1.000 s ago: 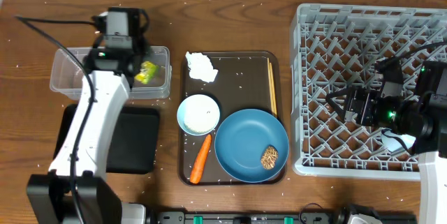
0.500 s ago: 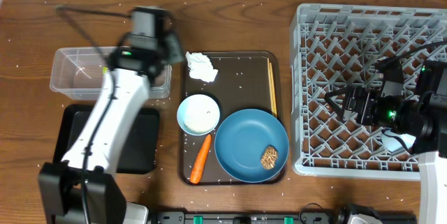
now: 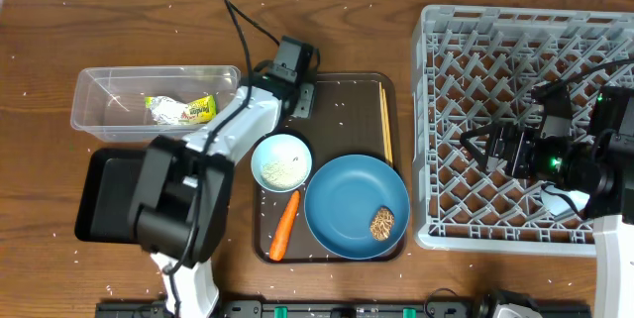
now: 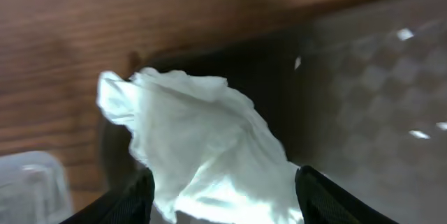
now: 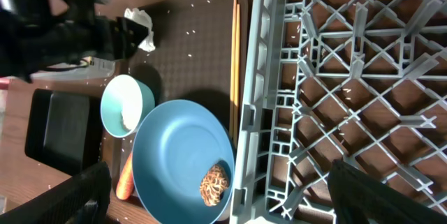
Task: Sort waste into correct bins and load items into the dishwasher rack
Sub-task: 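Grasp the white tissue on the brown tray with the left gripper, then drop the white tissue into the clear plastic bin, then lower the left gripper onto the orange carrot and grasp it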
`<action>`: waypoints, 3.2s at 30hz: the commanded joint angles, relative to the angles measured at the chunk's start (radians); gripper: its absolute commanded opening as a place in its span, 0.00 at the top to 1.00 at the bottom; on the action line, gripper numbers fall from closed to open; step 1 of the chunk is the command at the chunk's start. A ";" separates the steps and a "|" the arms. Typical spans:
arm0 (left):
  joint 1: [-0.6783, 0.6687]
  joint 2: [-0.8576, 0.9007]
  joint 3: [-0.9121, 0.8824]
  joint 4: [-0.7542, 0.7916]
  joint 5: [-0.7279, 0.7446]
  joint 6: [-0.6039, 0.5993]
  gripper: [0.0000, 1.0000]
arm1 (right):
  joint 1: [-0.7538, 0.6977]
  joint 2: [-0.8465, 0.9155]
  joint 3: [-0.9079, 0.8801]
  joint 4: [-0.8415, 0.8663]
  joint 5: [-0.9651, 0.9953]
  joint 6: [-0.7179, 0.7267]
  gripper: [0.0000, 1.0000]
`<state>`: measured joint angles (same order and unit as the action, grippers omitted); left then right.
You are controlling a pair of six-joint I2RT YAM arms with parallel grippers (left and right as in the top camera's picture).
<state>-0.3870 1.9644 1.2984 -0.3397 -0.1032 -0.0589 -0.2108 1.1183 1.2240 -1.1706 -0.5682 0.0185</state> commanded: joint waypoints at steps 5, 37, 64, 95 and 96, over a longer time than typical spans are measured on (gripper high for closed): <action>0.004 0.051 0.001 0.020 -0.021 0.022 0.39 | 0.016 0.004 0.006 -0.012 -0.004 0.003 0.08; 0.085 -0.404 0.000 -0.226 -0.286 -0.160 0.94 | 0.016 0.004 0.006 -0.031 -0.004 0.003 0.08; 0.201 -0.573 0.006 -0.550 0.156 -0.139 0.32 | 0.016 0.004 0.006 -0.036 0.018 -0.001 0.07; -0.122 -0.517 -0.257 -0.800 0.148 -0.288 0.54 | 0.016 0.004 0.006 -0.045 0.043 -0.001 0.08; -0.143 -0.525 -0.288 -0.777 0.148 -0.288 0.55 | 0.016 0.004 0.006 -0.045 0.047 -0.001 0.09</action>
<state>-0.4870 1.4612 1.0794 -1.1309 0.0086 -0.3340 -0.2108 1.1194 1.2236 -1.2125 -0.5323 0.0181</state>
